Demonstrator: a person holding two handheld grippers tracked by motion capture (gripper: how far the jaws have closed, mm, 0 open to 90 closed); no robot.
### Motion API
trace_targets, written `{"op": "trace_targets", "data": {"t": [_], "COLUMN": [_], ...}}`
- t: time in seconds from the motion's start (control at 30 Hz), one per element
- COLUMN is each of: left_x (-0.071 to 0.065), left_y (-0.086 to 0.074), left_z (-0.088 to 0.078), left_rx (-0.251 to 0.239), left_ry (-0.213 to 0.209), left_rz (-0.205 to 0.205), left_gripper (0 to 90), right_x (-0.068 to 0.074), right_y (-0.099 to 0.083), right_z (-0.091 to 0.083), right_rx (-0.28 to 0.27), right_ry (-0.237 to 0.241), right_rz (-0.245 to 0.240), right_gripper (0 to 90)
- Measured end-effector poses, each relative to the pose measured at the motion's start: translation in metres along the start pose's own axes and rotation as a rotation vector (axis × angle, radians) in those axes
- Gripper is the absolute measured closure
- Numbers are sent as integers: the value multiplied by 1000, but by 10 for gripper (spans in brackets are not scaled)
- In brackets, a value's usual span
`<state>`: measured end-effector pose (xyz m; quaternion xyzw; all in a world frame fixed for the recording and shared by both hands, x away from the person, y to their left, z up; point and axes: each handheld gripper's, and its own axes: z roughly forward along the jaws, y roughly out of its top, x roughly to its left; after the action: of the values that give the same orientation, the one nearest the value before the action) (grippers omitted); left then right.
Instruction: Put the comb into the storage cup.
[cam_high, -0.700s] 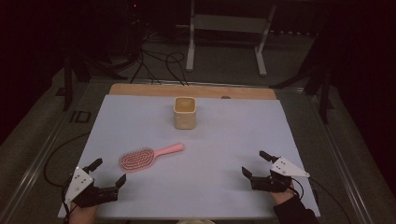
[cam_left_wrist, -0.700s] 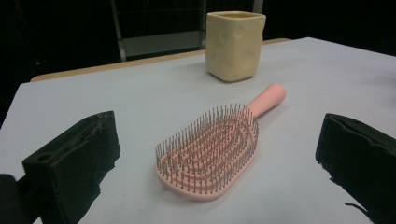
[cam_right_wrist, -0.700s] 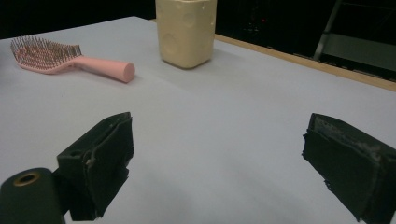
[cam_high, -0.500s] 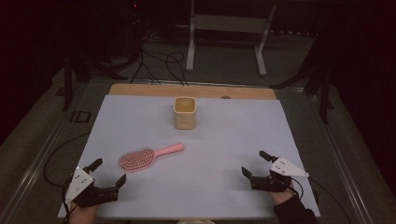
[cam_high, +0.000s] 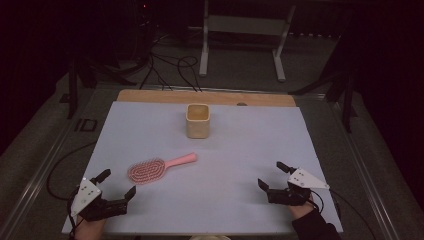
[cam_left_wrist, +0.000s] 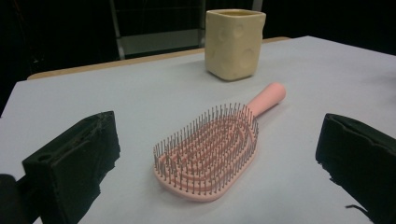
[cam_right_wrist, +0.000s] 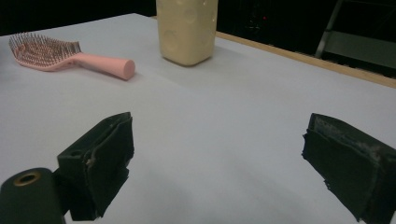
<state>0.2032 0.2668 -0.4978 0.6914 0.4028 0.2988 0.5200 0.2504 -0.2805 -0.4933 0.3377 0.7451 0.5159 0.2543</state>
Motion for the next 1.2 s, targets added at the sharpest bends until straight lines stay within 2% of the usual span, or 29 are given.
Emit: {"op": "trace_targets", "data": {"t": [0.13,0.33,0.5,0.6,0.8,0.93,1.2], "left_x": [-4,-10,-8,-7,-4,-6,-10], "left_y": [5,15,25,33,52,63,87], "left_z": [0,-2,-2,-2,1,6,21], "left_rx": [-15,-13,-8,-2,-22,-12,-12], "left_ry": [-11,-21,-40,-37,-66,-77,-121], "left_rz": [1,29,1,18,-15,8,28], "left_gripper": [2,2,2,2,2,2,2], "right_x": [1,3,4,4,4,3,4], "right_y": [1,2,2,3,3,2,2], "right_z": [0,0,1,0,-1,-1,-1], "right_rx": [-8,-13,-13,-19,-23,-21,-24], "right_ry": [-3,-6,-1,0,3,8,11], "right_rz": [1,0,0,4,9,11,12], "right_gripper": [86,87,87,87,87,87,87]}}
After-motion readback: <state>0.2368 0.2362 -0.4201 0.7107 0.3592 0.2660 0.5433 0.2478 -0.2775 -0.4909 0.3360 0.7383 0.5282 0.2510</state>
